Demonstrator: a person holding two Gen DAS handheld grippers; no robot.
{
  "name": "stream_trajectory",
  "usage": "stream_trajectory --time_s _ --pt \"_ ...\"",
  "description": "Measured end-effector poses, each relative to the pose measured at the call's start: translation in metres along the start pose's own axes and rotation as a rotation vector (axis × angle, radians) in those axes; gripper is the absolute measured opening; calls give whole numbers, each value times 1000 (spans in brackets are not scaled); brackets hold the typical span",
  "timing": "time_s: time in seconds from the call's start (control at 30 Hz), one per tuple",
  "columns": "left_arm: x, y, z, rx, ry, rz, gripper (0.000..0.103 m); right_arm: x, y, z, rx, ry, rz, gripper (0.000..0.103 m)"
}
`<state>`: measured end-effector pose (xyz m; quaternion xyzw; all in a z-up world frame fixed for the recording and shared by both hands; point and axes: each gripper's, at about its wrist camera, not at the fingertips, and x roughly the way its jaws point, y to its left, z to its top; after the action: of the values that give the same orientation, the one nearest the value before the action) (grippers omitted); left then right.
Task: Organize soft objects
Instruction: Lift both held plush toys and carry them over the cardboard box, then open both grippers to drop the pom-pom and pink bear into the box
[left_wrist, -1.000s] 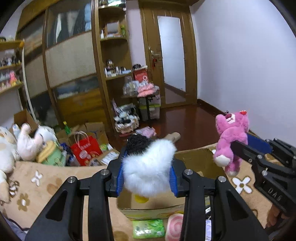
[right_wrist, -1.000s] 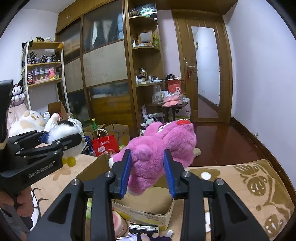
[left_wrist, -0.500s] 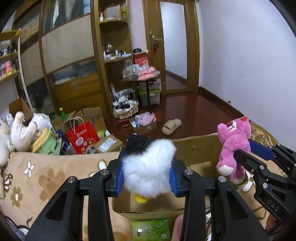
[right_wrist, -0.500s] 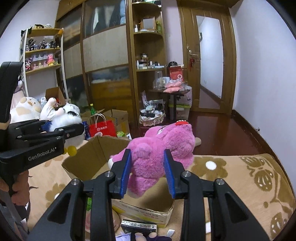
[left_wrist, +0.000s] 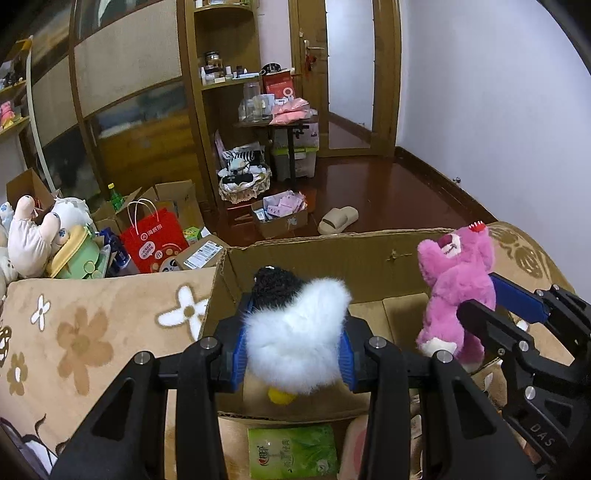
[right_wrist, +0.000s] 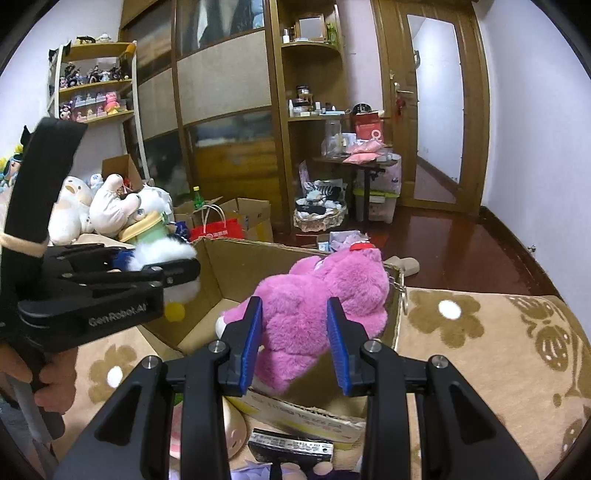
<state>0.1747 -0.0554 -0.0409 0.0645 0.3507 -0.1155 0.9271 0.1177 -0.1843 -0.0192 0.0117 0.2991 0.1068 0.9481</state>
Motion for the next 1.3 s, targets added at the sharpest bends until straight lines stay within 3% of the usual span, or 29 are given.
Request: stream_trajectory --time_s 0.7,0.73,0.77,1.0,1.17,1.3 --pt "9 4 -6 -25 83 -7 40 0 -5 -5 -4 22 12 40" --pt "8 4 -6 -22 82 1 44 -1 -5 -5 -6 22 12 40" --pt "6 5 -6 -22 80 9 55 -3 -4 -5 -8 21 10 40" --pt "-9 8 -5 -41 61 33 65 -19 -6 -1 9 1 -10 53" --pt "-24 10 -8 -49 43 37 82 -32 -10 -3 39 -9 -36 75" --pt "-36 11 -12 -59 44 31 90 -46 -12 -6 69 -2 -51 84"
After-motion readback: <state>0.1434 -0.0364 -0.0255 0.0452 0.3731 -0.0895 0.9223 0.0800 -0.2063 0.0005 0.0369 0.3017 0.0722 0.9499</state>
